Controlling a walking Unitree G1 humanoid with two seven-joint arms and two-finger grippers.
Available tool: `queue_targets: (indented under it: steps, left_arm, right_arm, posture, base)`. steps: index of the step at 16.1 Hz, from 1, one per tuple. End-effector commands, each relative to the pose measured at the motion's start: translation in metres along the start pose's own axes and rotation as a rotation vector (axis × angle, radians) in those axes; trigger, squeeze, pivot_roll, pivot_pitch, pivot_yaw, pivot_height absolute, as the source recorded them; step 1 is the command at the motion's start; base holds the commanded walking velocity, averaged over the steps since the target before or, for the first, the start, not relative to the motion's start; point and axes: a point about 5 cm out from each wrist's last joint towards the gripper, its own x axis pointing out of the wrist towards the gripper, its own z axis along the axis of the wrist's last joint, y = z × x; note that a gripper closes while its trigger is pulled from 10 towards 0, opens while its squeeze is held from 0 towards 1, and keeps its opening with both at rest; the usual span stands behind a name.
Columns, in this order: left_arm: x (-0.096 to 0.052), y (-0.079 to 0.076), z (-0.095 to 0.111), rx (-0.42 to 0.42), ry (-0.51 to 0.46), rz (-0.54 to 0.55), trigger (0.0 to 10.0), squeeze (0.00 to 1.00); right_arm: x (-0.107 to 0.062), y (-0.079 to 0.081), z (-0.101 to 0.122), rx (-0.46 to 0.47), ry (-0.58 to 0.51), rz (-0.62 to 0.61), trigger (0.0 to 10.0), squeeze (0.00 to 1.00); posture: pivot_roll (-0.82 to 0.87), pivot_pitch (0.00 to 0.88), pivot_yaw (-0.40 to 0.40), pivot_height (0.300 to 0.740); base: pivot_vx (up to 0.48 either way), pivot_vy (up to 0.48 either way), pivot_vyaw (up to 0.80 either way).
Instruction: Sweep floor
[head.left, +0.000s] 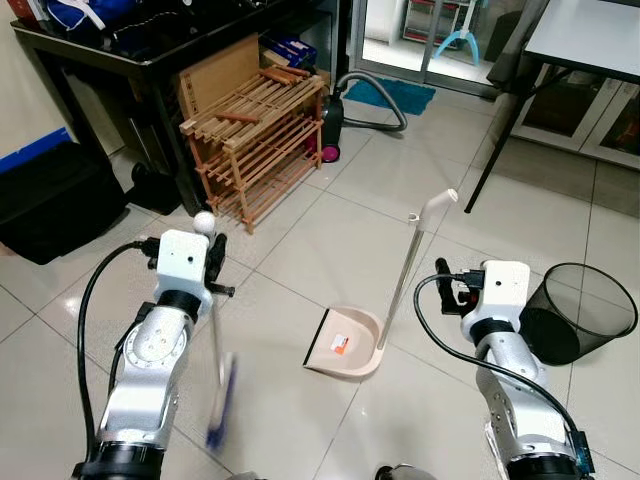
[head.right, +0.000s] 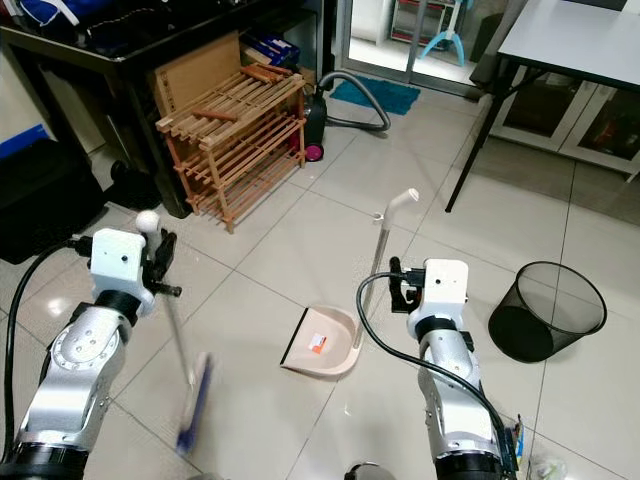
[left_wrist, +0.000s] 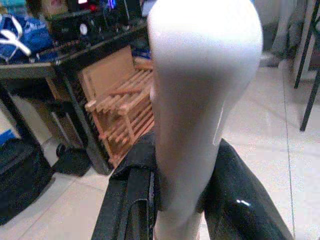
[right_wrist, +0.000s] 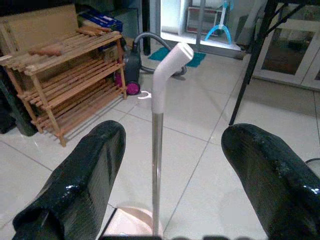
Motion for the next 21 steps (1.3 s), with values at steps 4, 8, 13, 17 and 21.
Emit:
queue_targets:
  steps: [4, 8, 13, 17, 21]
  left_arm:
    - [0.007, 0.001, 0.008, -0.001, -0.056, 0.001, 10.0, 0.0]
    - [0.007, 0.001, 0.006, 0.004, -0.06, 0.005, 10.0, 0.0]
    - [0.009, -0.003, 0.005, -0.002, -0.062, -0.019, 10.0, 0.0]
    - [0.007, -0.001, 0.003, -0.003, -0.057, -0.012, 10.0, 0.0]
    - [0.007, 0.003, 0.002, 0.009, -0.054, -0.014, 10.0, 0.0]
  right_arm:
    - [0.001, 0.005, 0.003, -0.006, -0.003, 0.019, 10.0, 0.0]
    - [0.002, 0.002, 0.003, -0.016, 0.002, -0.01, 10.0, 0.0]
    - [0.001, 0.0, -0.001, -0.018, 0.023, 0.002, 10.0, 0.0]
    - [0.0, -0.002, -0.003, -0.017, 0.032, -0.002, 10.0, 0.0]
    - [-0.003, -0.005, -0.008, 0.017, 0.059, -0.016, 10.0, 0.0]
  posture:
    - [0.0, 0.012, 0.04, 0.74]
    - [0.0, 0.013, 0.038, 0.74]
    - [0.0, 0.017, 0.034, 0.74]
    - [0.0, 0.018, 0.03, 0.74]
    - [0.0, 0.017, 0.031, 0.74]
  base:
    - [0.13, 0.0, 0.8]
    - [0.273, 0.0, 0.38]
    - [0.278, 0.0, -0.25]
    - [0.283, 0.0, -0.8]
    - [0.284, 0.0, -0.4]
